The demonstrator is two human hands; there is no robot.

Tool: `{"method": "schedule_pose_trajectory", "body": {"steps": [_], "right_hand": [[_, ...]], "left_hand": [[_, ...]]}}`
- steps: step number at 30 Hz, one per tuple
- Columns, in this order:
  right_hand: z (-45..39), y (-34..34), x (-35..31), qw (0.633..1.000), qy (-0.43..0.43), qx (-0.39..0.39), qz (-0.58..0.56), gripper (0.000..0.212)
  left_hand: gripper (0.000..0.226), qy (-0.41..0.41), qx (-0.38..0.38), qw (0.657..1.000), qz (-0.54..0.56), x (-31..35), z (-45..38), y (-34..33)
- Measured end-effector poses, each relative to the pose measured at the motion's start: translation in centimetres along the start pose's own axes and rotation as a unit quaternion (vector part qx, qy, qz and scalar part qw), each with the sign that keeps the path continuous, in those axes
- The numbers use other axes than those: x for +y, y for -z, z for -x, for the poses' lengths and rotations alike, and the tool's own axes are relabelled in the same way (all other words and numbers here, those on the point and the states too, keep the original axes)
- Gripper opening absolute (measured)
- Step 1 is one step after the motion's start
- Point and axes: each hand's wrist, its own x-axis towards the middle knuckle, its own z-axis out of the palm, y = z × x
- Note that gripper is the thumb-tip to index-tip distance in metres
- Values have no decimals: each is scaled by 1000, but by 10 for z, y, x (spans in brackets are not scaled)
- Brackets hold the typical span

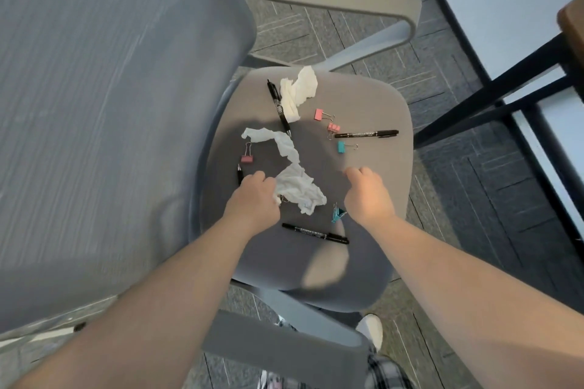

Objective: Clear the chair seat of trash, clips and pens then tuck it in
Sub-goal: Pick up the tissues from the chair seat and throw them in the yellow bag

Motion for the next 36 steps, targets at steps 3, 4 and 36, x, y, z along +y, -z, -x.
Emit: {"method": "schedule_pose_trajectory", "body": {"steps": [3,4,36], "right_hand": [[-10,8,-6,1000,-6,10,-14,32],[-14,10,-7,1000,-2,8,-16,30],[-222,44,-67,948,241,-90,188,74]], "left_hand": [[24,-6,-24,1000,1,8,-7,4],[37,-13,-36,999,-17,11,-10,3],[67,137,19,989,56,10,-106,11]]}}
